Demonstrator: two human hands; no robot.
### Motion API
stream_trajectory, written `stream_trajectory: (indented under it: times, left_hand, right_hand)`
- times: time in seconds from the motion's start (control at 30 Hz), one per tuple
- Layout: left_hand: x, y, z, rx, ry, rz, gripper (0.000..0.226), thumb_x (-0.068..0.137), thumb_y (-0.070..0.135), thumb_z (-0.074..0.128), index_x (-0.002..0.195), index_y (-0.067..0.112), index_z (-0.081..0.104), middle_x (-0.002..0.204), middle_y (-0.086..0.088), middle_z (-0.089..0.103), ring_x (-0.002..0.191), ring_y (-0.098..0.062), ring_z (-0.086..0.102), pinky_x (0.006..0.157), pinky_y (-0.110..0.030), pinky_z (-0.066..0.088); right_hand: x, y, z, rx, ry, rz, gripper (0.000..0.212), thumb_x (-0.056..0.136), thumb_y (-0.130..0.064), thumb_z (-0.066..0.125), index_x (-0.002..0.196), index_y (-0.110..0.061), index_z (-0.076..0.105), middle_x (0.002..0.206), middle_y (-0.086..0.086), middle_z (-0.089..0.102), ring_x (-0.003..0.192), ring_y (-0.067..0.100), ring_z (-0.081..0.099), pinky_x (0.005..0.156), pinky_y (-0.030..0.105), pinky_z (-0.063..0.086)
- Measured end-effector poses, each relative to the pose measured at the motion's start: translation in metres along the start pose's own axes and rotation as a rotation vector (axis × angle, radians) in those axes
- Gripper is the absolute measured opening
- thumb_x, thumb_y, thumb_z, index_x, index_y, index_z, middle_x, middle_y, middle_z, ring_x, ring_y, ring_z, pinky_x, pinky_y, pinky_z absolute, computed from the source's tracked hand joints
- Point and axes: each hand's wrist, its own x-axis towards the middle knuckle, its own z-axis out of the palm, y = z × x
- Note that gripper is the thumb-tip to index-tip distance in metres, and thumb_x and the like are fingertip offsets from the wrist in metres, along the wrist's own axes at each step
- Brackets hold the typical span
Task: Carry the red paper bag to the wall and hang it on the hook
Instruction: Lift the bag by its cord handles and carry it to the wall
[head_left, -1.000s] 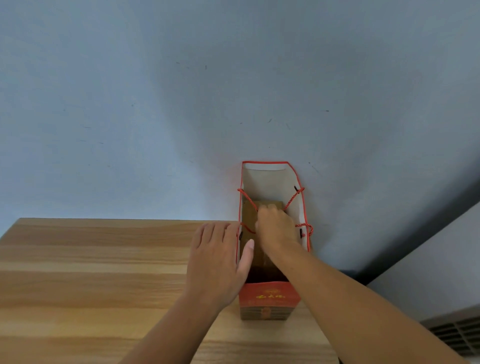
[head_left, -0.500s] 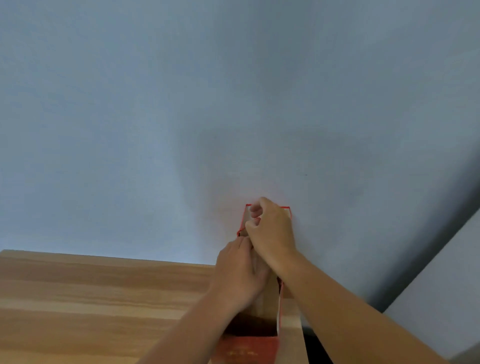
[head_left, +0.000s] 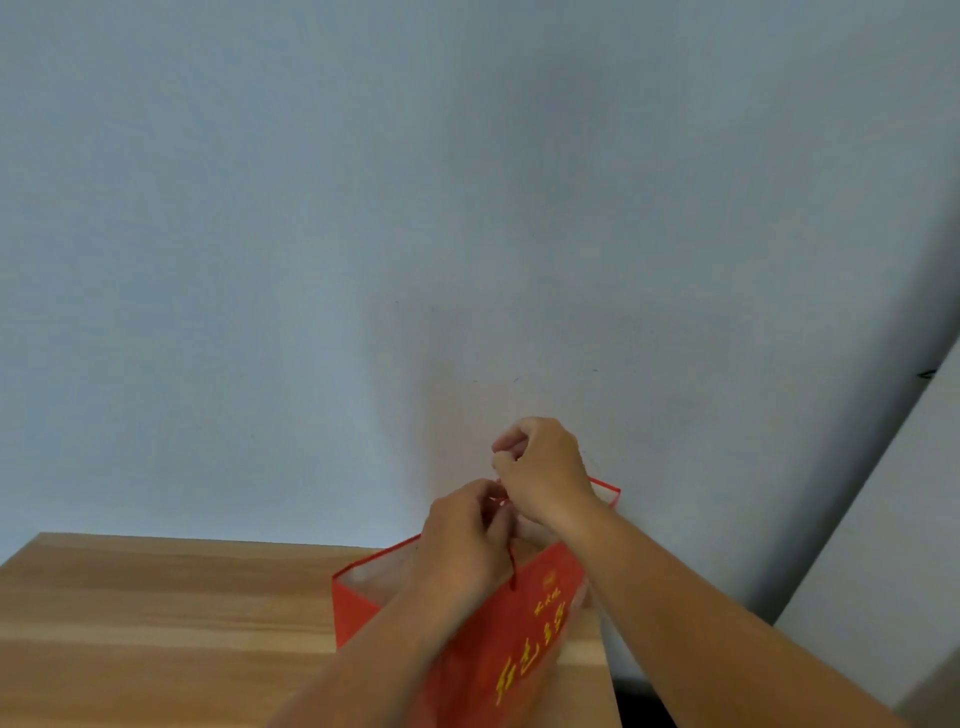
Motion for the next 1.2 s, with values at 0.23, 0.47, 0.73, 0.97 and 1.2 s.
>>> stream_trajectory:
  times: [0.23,0.47,0.73,0.97,1.2]
  left_hand:
    - [-0.005,0.007,-0.059,0.059,0.025,0.053,0.016,0.095,0.014,0.067,0.087,0.023,0.077,0.069,0.005,0.078,0.064,-0.004,0.073,0.075,-0.032,0.061]
    - [-0.039,0.007,-0.116,0.293,0.029,0.055,0.009,0.097,0.031,0.064,0.095,0.038,0.068,0.075,0.019,0.077,0.083,0.006,0.07,0.08,-0.019,0.055]
    - [-0.107,-0.017,-0.185,0.359,0.211,-0.04,0.012,0.098,0.023,0.063,0.105,0.03,0.07,0.086,0.016,0.077,0.091,0.001,0.07,0.079,-0.024,0.053]
    - [-0.167,-0.05,-0.246,0.552,0.323,-0.074,0.013,0.098,0.023,0.065,0.108,0.028,0.072,0.103,0.012,0.07,0.093,-0.002,0.06,0.073,-0.008,0.038]
    - [-0.22,-0.091,-0.326,0.59,0.435,-0.061,0.016,0.099,0.021,0.063,0.111,0.028,0.072,0.106,0.012,0.073,0.098,-0.006,0.066,0.078,-0.013,0.045]
  right_hand:
    - [-0.031,0.0,-0.026,-0.495,-0.456,-0.388,0.012,0.083,-0.017,0.066,0.095,-0.019,0.07,0.089,-0.005,0.072,0.077,0.013,0.062,0.078,0.034,0.054]
    - [-0.047,-0.014,-0.013,-0.431,-0.259,-0.5,0.009,0.098,-0.023,0.063,0.098,-0.016,0.07,0.097,0.002,0.073,0.093,0.022,0.063,0.08,0.036,0.051]
    - [-0.092,-0.061,0.031,-0.288,-0.332,-0.697,0.011,0.097,-0.029,0.066,0.1,-0.021,0.073,0.092,-0.005,0.071,0.09,0.017,0.058,0.082,0.03,0.045]
    - [-0.149,-0.107,0.091,-0.223,-0.35,-0.724,0.01,0.099,-0.026,0.064,0.1,-0.023,0.073,0.093,-0.006,0.073,0.091,0.014,0.061,0.1,0.037,0.046]
    - [-0.207,-0.166,0.153,-0.147,-0.356,-0.761,0.007,0.097,-0.027,0.064,0.095,-0.026,0.071,0.086,-0.011,0.071,0.08,0.01,0.065,0.081,0.038,0.059]
